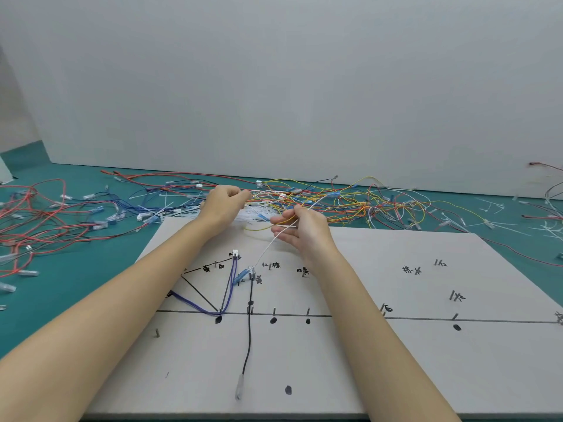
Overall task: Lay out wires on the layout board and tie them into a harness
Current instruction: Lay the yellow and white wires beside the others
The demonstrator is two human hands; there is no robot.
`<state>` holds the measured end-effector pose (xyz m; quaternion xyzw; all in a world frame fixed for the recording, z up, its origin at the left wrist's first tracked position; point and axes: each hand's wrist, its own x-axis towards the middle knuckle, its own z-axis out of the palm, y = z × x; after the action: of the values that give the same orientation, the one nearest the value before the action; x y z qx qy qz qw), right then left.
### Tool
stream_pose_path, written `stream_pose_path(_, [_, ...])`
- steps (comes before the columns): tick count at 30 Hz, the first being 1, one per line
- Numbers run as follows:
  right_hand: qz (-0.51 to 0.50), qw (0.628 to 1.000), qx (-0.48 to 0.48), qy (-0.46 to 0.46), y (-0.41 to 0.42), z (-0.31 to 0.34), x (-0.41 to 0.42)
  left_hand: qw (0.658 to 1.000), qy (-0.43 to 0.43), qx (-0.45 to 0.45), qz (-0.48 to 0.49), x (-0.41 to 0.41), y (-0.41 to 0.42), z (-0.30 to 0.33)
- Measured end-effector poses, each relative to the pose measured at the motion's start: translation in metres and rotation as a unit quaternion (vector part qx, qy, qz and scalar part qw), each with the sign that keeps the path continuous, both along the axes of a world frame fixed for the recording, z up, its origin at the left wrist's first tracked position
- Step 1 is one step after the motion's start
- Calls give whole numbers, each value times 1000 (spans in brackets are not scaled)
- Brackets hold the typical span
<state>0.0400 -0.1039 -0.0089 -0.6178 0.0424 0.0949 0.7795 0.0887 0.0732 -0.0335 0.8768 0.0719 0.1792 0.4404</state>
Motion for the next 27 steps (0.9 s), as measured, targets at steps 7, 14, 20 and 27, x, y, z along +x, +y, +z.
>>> stream_pose_path(7, [-3,994,106,-4,-2,3,-2,997,20,76,0,3,5,-5])
stream_pose_path(14, [32,980,195,7,-11,9,-3,941,119,317,28,9,24,-20])
stream_pose_path(20, [107,979,172,-29,-12,9,-8,971,103,196,86,6,29,-17])
stream_pose_path(27, [214,963,156,-47,-11,12,-13,998,-18,-46,-48,-16,-8,29])
